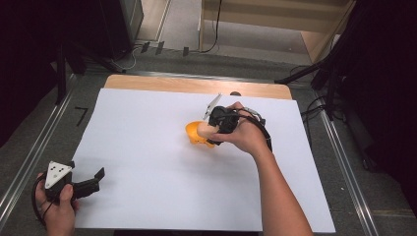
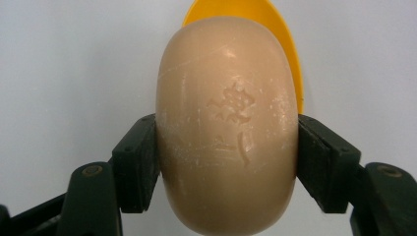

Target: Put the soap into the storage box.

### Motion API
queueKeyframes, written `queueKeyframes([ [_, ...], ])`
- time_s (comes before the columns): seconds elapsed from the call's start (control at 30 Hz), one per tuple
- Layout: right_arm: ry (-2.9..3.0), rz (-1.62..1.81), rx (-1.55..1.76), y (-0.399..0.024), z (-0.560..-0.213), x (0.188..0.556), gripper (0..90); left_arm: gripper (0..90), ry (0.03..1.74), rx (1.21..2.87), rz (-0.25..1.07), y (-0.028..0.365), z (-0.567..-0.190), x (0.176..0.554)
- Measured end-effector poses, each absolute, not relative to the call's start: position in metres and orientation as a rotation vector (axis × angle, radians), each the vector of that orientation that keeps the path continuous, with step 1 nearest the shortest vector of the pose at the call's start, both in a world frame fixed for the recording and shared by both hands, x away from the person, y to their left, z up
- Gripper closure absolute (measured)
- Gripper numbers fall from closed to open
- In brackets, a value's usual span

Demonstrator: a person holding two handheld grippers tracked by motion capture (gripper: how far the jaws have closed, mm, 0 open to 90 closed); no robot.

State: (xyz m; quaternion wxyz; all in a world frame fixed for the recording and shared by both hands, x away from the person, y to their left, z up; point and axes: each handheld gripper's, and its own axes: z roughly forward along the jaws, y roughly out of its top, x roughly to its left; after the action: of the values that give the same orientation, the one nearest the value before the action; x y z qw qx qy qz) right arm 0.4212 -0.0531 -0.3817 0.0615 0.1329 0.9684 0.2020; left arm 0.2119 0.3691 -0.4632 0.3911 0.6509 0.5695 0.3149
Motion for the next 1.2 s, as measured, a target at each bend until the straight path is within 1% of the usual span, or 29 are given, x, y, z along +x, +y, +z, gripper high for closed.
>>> queueKeyframes([
  [0.27,2.964,0.544,0.371,-0.036,-0.385,0.435,33.0,0.0,1.445,1.652,0.796,0.370,-0.463,0.212],
  [0.67,3.046,0.525,0.419,-0.033,-0.392,0.445,32.3,0.0,1.449,1.646,0.790,0.371,-0.463,0.212],
  [0.73,3.036,0.556,0.457,-0.033,-0.391,0.446,28.5,0.0,1.447,1.644,0.792,0.370,-0.463,0.212],
  [0.87,3.001,0.586,0.506,-0.035,-0.387,0.445,27.0,0.0,1.443,1.647,0.792,0.370,-0.463,0.212],
  [0.9,2.993,0.586,0.510,-0.038,-0.386,0.444,24.8,0.0,1.450,1.640,0.786,0.371,-0.463,0.212],
  [1.07,2.931,0.652,0.588,-0.050,-0.380,0.438,23.2,0.0,1.446,1.640,0.788,0.371,-0.463,0.211],
  [1.17,2.861,0.741,0.724,-0.066,-0.378,0.429,17.9,0.0,1.446,1.639,0.791,0.371,-0.463,0.211],
  [1.2,2.816,0.810,0.790,-0.077,-0.380,0.423,13.7,0.0,1.449,1.638,0.789,0.371,-0.463,0.211],
])
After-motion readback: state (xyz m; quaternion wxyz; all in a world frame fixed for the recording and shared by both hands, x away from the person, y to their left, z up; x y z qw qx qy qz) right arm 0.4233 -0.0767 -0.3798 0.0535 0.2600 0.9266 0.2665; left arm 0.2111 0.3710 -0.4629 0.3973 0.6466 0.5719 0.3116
